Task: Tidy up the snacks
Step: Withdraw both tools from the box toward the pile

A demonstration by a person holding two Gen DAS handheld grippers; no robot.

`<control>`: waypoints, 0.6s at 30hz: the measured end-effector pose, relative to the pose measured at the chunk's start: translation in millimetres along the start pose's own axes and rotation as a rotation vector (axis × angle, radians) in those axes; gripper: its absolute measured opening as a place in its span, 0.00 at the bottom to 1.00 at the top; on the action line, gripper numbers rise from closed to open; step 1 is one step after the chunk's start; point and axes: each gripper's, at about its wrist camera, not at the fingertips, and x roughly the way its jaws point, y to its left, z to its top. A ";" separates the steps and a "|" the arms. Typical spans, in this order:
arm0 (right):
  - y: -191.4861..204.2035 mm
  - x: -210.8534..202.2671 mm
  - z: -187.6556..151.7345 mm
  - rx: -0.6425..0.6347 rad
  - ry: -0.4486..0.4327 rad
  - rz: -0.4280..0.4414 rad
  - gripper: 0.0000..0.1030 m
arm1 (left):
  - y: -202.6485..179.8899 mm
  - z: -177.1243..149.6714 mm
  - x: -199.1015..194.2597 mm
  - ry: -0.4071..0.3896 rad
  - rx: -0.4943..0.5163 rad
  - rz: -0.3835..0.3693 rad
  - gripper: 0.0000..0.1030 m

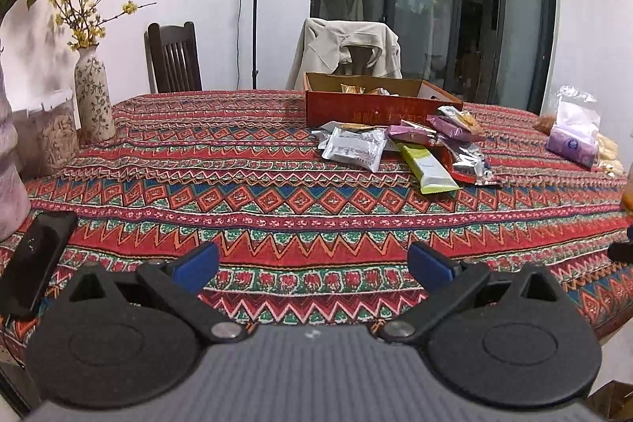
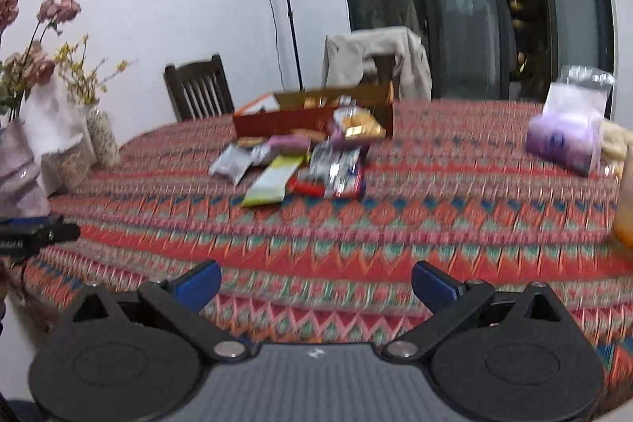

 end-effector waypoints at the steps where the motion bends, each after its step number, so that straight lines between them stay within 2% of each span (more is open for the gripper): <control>1: 1.6 -1.0 -3.4 -0.010 0.005 -0.015 1.00 | 2.1 -0.5 -0.2 -0.007 -0.007 -0.007 1.00; 5: -0.5 -0.5 -5.7 0.015 0.010 -0.062 1.00 | 6.1 0.2 7.6 -0.007 -0.016 -0.017 1.00; 10: -0.4 10.8 4.6 0.018 -0.017 -0.074 1.00 | -0.5 6.0 24.7 -0.005 0.011 -0.044 1.00; 18: 8.4 67.4 42.0 -0.061 -0.046 -0.063 1.00 | -20.2 28.3 79.9 0.011 0.084 -0.082 1.00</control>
